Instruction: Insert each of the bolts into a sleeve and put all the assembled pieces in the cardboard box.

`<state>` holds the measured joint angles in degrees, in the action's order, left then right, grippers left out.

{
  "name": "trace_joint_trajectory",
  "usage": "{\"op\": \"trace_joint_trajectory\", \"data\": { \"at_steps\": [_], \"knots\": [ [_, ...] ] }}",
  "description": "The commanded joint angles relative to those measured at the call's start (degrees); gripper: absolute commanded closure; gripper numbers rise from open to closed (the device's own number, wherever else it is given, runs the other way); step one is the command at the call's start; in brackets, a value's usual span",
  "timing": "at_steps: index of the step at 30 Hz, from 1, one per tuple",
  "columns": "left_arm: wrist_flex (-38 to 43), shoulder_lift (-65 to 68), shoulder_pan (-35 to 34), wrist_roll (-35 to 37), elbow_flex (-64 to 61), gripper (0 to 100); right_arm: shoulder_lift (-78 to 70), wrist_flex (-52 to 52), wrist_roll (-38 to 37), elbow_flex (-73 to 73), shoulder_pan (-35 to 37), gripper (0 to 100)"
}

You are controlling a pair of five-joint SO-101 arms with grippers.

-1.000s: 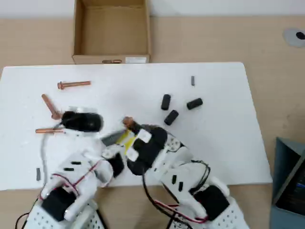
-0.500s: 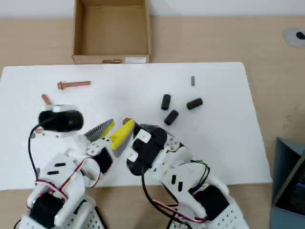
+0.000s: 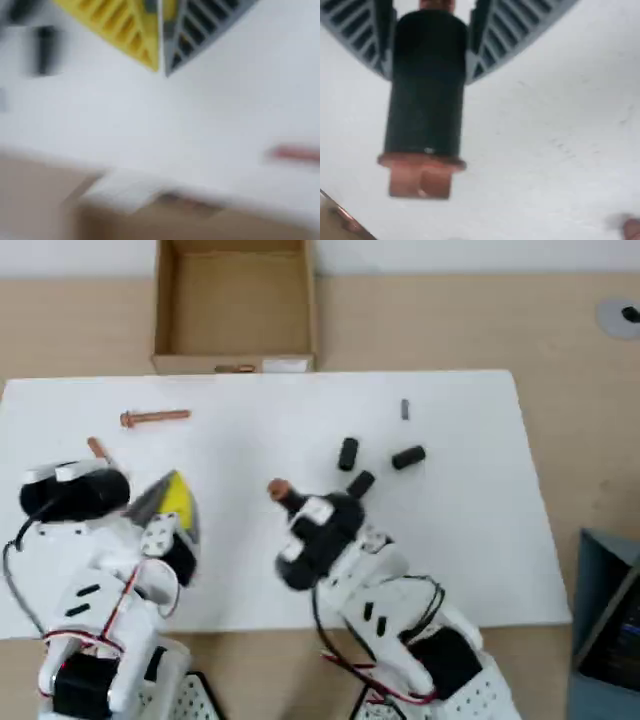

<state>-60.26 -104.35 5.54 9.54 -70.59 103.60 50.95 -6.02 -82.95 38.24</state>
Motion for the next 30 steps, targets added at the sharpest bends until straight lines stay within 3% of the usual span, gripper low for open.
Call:
{"op": "trace_joint_trajectory", "data": {
  "at_steps": [1,5,10,17,30],
  "knots": [
    [-1.93,-0.04,-7.21,-4.57,-4.48,100,6.9,-1.49,3.43,1.27,-3.91,98.9],
    [-1.76,-0.04,-12.84,-7.74,-11.34,100,6.73,-1.41,7.03,1.98,-6.64,98.9],
    [-1.76,-0.04,-14.24,-9.93,-18.81,100,0.57,0.09,11.08,7.43,-9.36,98.9],
    [-1.76,-0.13,-14.24,-9.85,-23.12,100,-24.48,-0.18,16.0,26.33,-9.98,98.9],
    [-1.76,-0.13,-14.15,-9.85,-23.12,100,-65.89,-7.74,15.65,57.01,-9.98,98.9]
  ]
}}
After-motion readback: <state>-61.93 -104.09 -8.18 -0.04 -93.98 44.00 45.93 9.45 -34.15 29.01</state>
